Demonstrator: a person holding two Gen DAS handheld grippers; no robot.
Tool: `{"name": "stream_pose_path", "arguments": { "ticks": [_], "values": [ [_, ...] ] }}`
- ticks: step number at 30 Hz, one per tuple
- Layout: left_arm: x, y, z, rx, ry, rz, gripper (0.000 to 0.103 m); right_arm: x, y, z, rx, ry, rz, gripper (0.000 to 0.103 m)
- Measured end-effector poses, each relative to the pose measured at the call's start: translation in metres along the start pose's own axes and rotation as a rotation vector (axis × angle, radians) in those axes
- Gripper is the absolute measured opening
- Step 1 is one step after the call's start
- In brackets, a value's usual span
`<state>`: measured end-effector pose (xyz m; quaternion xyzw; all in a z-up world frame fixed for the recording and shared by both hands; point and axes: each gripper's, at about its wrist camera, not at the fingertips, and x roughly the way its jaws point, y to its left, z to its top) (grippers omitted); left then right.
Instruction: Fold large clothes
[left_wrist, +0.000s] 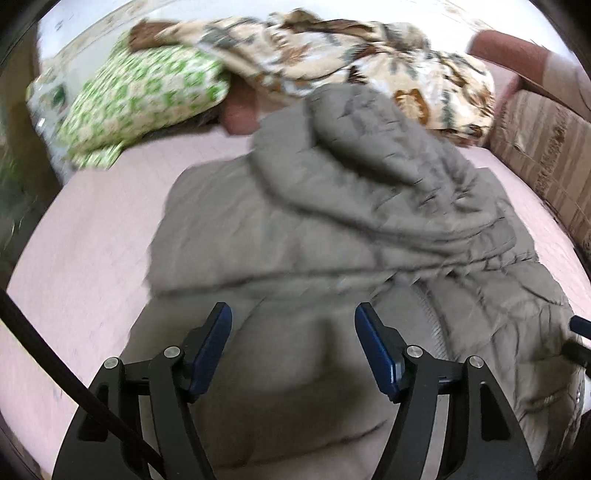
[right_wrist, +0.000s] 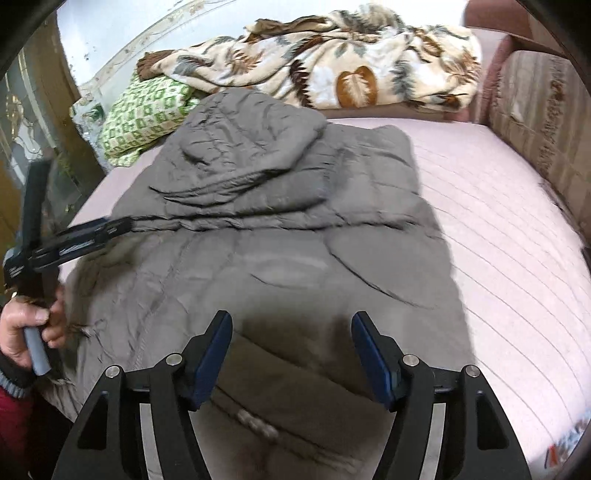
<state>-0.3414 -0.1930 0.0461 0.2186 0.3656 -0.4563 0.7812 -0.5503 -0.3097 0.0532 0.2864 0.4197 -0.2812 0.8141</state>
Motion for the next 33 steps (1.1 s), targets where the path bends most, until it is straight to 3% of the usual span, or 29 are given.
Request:
{"name": "stream_pose_path", "arguments": {
  "ticks": [3, 6, 11, 20, 33],
  "values": [
    [0.007, 0.035, -0.015, -0.089, 0.076, 0.025, 0.069, -0.005, -0.018, -0.005, 0.04, 0.003, -0.039, 0.071],
    [0.014, 0.057, -0.027, -0.141, 0.119, -0.025, 0.069, 0.003, -0.036, -0.011, 0.105, 0.051, -0.024, 0.071],
    [0.003, 0.058, -0.036, -0.127, 0.097, -0.009, 0.069, 0.015, -0.039, -0.018, 0.131, 0.096, -0.009, 0.072],
    [-0.015, 0.061, -0.052, -0.132, 0.075, -0.002, 0.069, 0.002, -0.04, -0.034, 0.111, 0.058, 0.0, 0.072],
    [-0.024, 0.056, -0.077, -0.126, -0.021, -0.01, 0.072, -0.03, -0.03, -0.07, 0.116, -0.007, 0.04, 0.072]
  ]
}}
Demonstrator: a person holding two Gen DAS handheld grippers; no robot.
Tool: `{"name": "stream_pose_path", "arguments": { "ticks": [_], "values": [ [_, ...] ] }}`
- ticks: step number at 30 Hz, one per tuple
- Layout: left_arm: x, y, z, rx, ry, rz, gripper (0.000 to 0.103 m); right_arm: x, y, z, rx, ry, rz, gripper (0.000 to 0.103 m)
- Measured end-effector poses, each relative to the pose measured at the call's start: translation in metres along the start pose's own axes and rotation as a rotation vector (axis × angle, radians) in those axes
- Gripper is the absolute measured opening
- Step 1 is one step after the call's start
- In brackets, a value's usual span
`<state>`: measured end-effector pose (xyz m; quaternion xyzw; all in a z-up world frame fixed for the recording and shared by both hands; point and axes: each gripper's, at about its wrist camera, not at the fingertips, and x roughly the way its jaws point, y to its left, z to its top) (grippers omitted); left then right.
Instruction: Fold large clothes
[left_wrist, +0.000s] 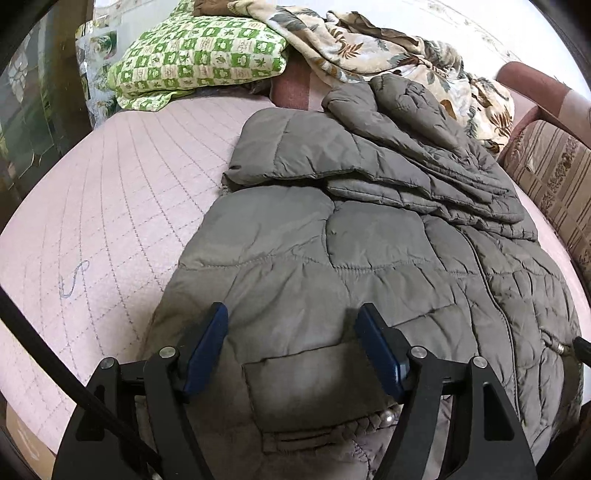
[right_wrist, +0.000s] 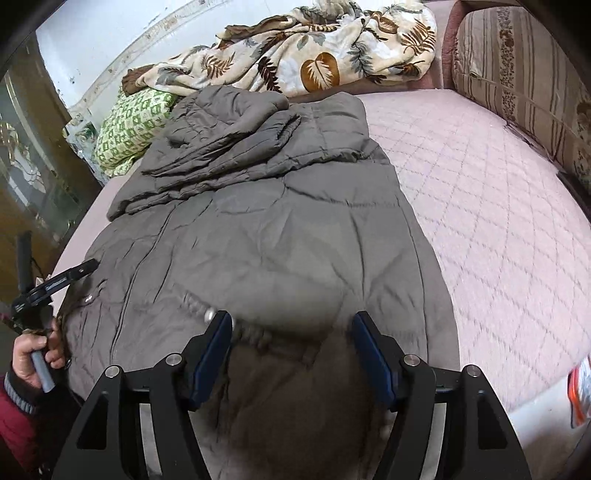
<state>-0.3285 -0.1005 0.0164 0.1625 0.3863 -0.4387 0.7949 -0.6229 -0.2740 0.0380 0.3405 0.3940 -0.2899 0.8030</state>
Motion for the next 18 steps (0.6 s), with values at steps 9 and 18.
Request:
{"name": "stream_pose_path", "arguments": {
  "ticks": [9, 18],
  "values": [
    [0.0, -0.001, 0.0, -0.001, 0.002, -0.006, 0.074, -0.02, 0.006, -0.018, -0.015, -0.022, -0.006, 0.072],
    [-0.011, -0.004, -0.02, 0.001, -0.01, 0.007, 0.075, 0.0, 0.021, -0.022, -0.038, -0.028, 0.043, 0.072]
  ]
}}
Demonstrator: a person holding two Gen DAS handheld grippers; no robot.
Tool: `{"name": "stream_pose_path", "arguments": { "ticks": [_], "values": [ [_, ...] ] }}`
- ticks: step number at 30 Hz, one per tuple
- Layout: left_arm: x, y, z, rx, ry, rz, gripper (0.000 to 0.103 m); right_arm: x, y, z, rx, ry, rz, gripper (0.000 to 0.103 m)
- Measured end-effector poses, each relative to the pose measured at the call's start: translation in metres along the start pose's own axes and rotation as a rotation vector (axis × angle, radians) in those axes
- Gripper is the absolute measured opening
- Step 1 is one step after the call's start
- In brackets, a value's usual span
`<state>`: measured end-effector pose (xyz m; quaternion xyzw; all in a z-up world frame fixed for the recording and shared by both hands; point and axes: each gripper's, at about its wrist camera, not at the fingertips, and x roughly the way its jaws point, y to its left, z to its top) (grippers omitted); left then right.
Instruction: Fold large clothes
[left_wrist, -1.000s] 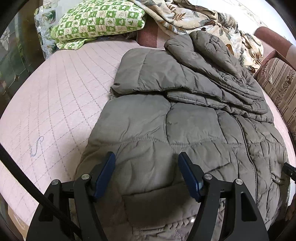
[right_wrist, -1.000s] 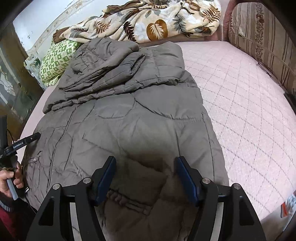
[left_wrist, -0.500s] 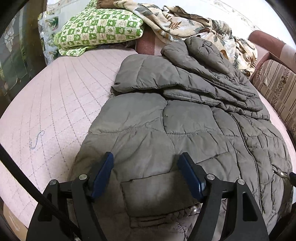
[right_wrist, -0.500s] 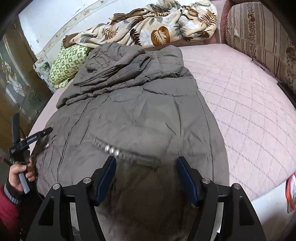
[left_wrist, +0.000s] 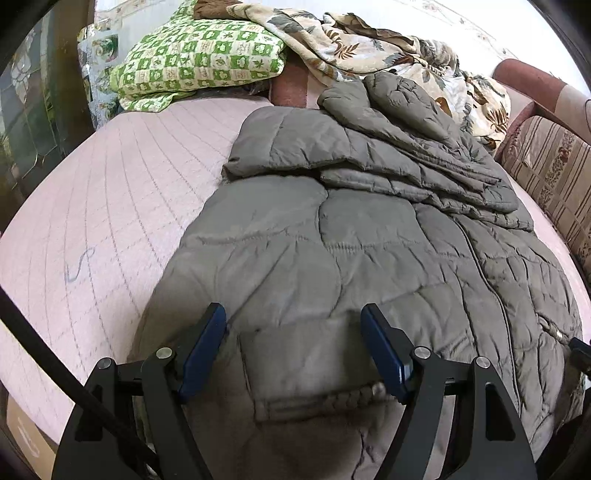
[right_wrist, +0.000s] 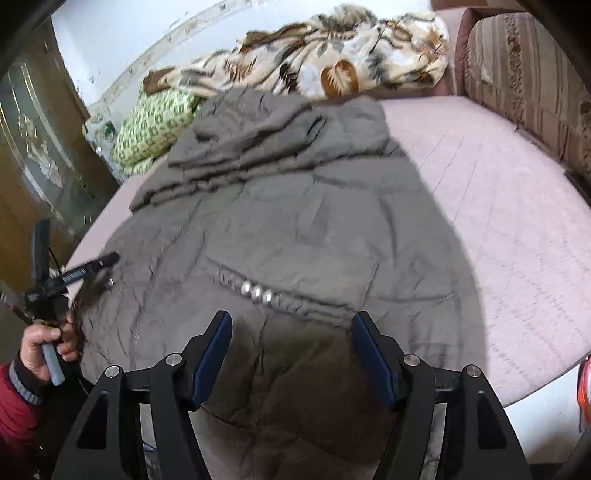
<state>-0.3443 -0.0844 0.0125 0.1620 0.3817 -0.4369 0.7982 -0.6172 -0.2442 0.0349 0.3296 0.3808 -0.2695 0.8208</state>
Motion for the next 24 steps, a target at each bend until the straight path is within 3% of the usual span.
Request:
{"name": "stream_pose_path", "arguments": {
  "ticks": [8, 12, 16, 24],
  "values": [
    [-0.01, -0.006, -0.018, 0.02, 0.0, 0.035, 0.078, 0.014, 0.008, -0.008, -0.049, 0.017, -0.015, 0.081],
    [-0.007, 0.001, -0.026, -0.032, -0.045, 0.018, 0.08, 0.017, 0.013, -0.008, -0.066, 0.021, -0.021, 0.089],
    [-0.006, -0.009, -0.031, 0.009, -0.092, 0.069, 0.082, 0.018, 0.018, -0.011, -0.098, 0.014, -0.031, 0.089],
    [-0.009, -0.003, -0.029, -0.023, -0.09, 0.046, 0.083, 0.002, 0.019, -0.009, -0.102, -0.059, -0.018, 0.088]
  ]
}}
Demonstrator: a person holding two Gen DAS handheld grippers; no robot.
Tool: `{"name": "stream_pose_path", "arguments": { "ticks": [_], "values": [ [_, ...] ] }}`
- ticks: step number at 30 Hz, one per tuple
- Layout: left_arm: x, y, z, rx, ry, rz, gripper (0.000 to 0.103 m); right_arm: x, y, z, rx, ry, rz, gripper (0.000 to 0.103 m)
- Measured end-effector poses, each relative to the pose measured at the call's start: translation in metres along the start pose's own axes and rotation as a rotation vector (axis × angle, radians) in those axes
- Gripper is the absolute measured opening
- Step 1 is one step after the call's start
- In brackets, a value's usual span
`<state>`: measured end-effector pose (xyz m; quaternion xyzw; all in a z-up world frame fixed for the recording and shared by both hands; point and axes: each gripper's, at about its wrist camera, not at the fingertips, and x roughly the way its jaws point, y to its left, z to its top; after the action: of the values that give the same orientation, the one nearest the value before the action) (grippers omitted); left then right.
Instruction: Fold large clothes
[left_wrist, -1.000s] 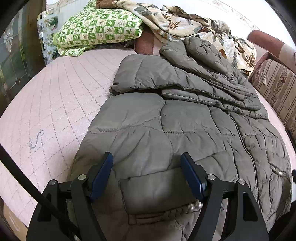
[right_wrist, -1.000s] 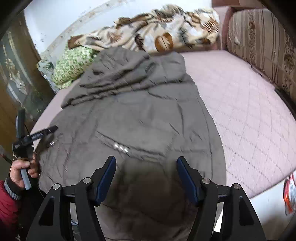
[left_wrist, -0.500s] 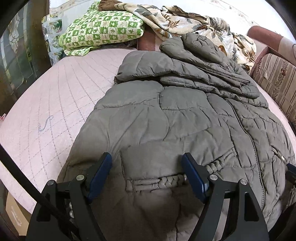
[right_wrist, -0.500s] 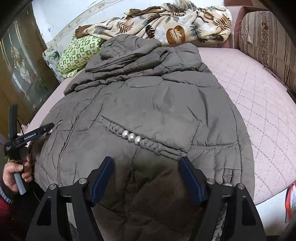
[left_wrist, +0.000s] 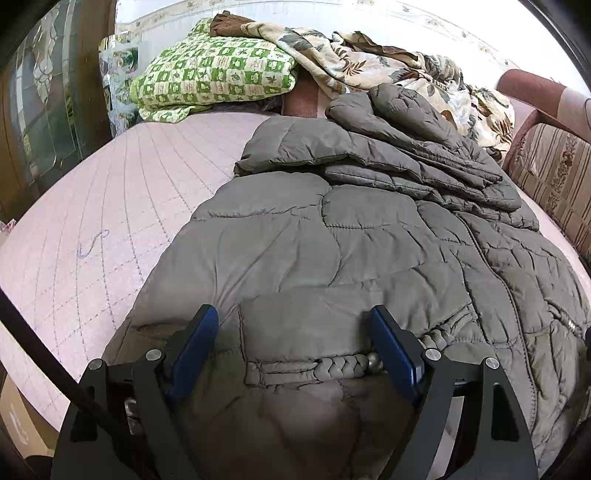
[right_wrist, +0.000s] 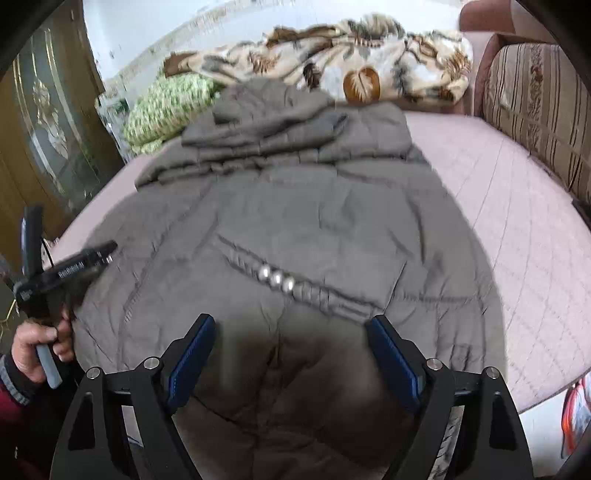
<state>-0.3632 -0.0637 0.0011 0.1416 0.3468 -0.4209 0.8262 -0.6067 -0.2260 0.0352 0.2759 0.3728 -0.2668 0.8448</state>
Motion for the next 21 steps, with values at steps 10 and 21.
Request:
{"name": "stream_pose_path", "arguments": {
  "ticks": [10, 21],
  "values": [
    [-0.014, 0.023, 0.002, -0.057, 0.103, -0.04, 0.083, 0.013, -0.036, 0.009, 0.179, -0.033, 0.053, 0.089],
    [-0.04, 0.099, 0.014, -0.29, 0.133, -0.016, 0.083, -0.015, -0.064, 0.008, 0.277, -0.146, 0.05, 0.088]
  ]
}}
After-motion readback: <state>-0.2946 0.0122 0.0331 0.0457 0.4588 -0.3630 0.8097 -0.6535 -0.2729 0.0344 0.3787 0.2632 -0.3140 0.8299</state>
